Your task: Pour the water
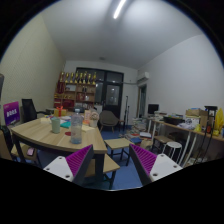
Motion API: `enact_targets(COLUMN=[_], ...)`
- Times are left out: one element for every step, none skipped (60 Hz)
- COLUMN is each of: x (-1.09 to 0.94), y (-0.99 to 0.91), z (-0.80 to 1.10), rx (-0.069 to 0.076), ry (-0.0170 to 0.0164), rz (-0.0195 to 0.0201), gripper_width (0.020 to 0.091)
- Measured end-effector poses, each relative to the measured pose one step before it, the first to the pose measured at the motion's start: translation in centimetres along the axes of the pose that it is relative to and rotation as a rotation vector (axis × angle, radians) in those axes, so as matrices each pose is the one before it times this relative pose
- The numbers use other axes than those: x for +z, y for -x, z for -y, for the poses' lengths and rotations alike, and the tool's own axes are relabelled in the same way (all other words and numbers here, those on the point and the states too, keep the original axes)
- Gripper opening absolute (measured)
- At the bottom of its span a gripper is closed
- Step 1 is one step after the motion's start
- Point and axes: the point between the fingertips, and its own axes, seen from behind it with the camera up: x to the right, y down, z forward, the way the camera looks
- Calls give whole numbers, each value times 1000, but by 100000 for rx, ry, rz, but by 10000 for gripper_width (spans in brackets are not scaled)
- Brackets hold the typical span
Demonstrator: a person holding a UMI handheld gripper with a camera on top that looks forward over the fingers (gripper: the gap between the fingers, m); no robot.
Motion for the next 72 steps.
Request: enact_targets(x=[29, 39, 53, 38, 77, 71, 84, 81, 111, 160, 130, 177, 197, 227, 521, -44, 284, 290, 310, 317, 361, 323, 355, 648, 175, 773, 511, 518, 467, 476, 534, 559, 566, 601, 636, 584, 577, 630, 650, 646, 654, 640, 659, 700, 732, 703, 708, 748, 729, 713, 696, 681, 693, 668, 637, 683, 634, 1062, 585, 600, 593, 222, 551, 538, 910, 211, 347, 363, 312, 285, 268, 233], y=[-37, -16, 0, -65, -28, -20, 7, 32, 10, 38, 31, 68, 57, 47, -52, 152, 65, 51, 89, 116, 114, 157, 212, 146, 427, 254, 399, 430, 506, 472, 513, 516, 482, 555, 499, 533, 450, 501, 513, 480, 537, 496, 491, 484, 464, 491, 513, 523, 548, 578, 470, 502, 497, 468, 435, 396, 347, 500, 165, 172, 117, -162, 32, -14, -525, 723, -25, 7, 57, 58, 13, 3], z=[-38, -61, -66, 28, -6, 14, 25, 1, -42, -33, -19, -16, -16, -72, -458, 472, 83, 84, 37, 62, 18, -42, -121, -562, 279, -519, -83, -104, -102, -137, -166, -159, -224, -162, -143, -84, -76, -53, 3, -27, 91, 25, 21, 69, 29, -3, 28, 29, -1, -6, -108, -104, -93, -91, -161, -144, -87, 232, -161, -232, -226, -437, -201, -144, -97, 99, -55, -75, -23, 1, 27, 37], rx=[31, 53, 123, 89, 204, 173, 134, 142, 135, 76, 77, 45, 23, -51, -191, -190, -301, -266, -221, -113, 0, 103, 176, 254, 460, 510, 669, 710, 762, 802, 693, 511, 355, 306, 273, 262, 194, 106, -25, -65, -100, -51, 129, 313, 388, 395, 473, 529, 567, 452, 312, 183, 47, -194, -542, -881, -1165, -1153, -1351, -1363, -1181, -1001, -780, -590, -186, 63, 200, 202, 264, 418, 561, 694], ry=[150, 215, 215, 104, 141, 99, 79, 59, 27, 0, 0, -72, -75, -81, -398, -322, -532, -573, -531, -447, -320, -150, -27, -70, 208, -79, 10, -10, -66, -118, -142, -80, -89, -191, -304, -348, -325, -298, -361, -568, -747, -787, -610, -488, -410, -327, -304, -299, -344, -285, -132, 72, 296, 453, 428, 247, 139, 266, 414, 480, 502, 447, 433, 403, 454, 431, 295, 196, 127, 40, -22, -61], rz=[-111, -46, -40, -10, -65, -27, -32, 24, 54, 71, 147, 199, 248, 237, 227, 148, 146, 69, 97, 87, 119, 268, 381, 498, 565, 637, 652, 655, 603, 552, 551, 488, 571, 614, 537, 399, 298, 236, 299, 246, 250, 249, 164, 119, 174, 360, 476, 528, 592, 625, 583, 501, 435, 375, 304, 241, 43, -344, -380, -509, -687, -693, -898, -1054, -956, -1443, -999, -739, -449, -357, -359, -349], gripper_width=[822, 821, 820, 822, 821, 821, 821, 823, 821, 821, 821, 821, 820, 821, 821, 821, 823, 820, 824, 827, 823, 824, 826, 824, 824, 823, 824, 827, 825, 823, 822, 824, 823, 822, 824, 825, 825, 825, 823, 822, 824, 823, 823, 825, 824, 824, 822, 823, 822, 825, 822, 821, 824, 823, 820, 822, 824, 820, 820, 819, 819, 822, 817, 819, 819, 817, 820, 821, 819, 820, 825, 824])
